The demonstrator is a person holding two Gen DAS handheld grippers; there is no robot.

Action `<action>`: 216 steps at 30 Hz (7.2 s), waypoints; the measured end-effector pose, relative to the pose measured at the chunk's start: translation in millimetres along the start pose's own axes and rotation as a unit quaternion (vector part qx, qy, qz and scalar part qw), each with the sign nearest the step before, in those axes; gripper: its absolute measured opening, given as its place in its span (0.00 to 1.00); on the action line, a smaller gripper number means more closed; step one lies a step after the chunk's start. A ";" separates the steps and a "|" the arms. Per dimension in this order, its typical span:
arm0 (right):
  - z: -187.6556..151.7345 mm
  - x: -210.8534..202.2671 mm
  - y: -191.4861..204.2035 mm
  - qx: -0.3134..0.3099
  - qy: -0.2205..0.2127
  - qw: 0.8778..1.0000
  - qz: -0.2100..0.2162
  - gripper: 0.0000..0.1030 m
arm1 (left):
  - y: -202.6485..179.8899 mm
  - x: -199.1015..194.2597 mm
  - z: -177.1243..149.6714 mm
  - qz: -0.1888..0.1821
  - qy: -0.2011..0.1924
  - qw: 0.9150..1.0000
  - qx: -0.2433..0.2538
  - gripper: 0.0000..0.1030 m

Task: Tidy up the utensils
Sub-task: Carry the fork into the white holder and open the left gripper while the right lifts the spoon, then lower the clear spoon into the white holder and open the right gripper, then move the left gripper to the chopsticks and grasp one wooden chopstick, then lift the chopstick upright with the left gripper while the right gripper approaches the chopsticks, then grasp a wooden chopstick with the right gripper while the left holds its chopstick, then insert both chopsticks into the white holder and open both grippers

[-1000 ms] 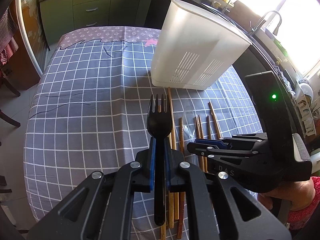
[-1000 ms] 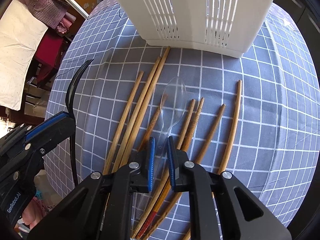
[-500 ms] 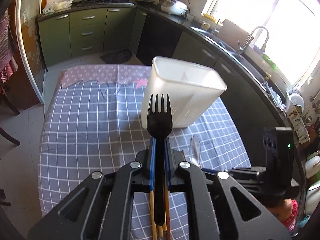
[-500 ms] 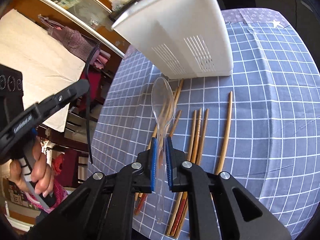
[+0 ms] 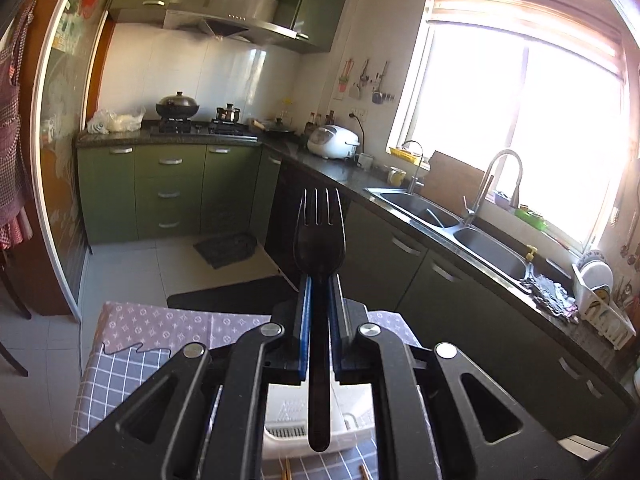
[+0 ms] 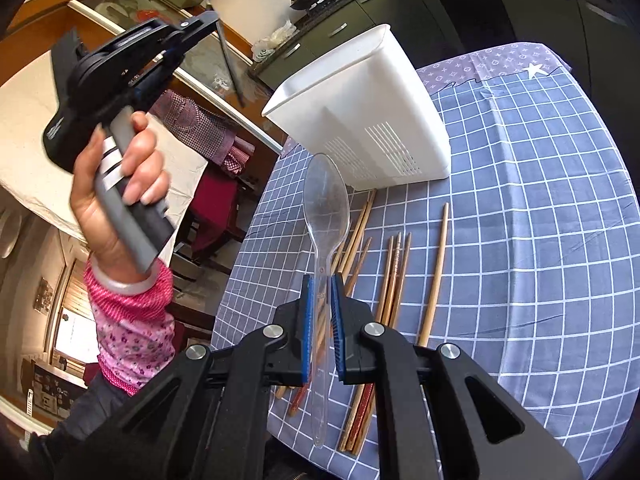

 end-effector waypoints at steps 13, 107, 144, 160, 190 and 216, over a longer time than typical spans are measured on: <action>17.9 -38.7 18.0 -0.028 -0.055 0.998 -0.007 0.09 | 9.7 47.5 -34.8 0.030 0.019 0.999 0.010 0.20; -30.6 1.5 -70.5 0.005 -0.083 0.961 -0.262 0.51 | 30.3 64.0 -246.0 0.066 0.406 0.911 0.034 0.06; 18.9 79.7 -57.7 -0.038 0.086 0.955 -0.283 0.47 | 41.3 -85.8 -147.8 0.057 0.124 0.990 0.032 0.06; 26.8 108.8 -54.1 -0.055 0.099 0.939 -0.325 0.09 | 37.9 -86.9 -149.5 0.057 0.126 0.989 0.043 0.06; -46.7 -70.9 53.7 -0.129 -0.177 0.941 -0.257 0.06 | 37.4 -100.1 -157.7 0.056 0.129 0.989 0.048 0.06; 10.0 -104.6 89.2 -0.155 -0.205 0.942 -0.216 0.06 | 20.3 -107.6 -112.5 0.034 0.119 0.990 0.062 0.06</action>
Point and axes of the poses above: each gripper's, at about its wrist camera, not at the fingertips, and x roughly the way its jaws point, y to its left, z to its top, the point moved 4 cm from there along x, roughly the way its jaws point, and after that the axes turned 11 degrees about y, right-handed, at the moved point
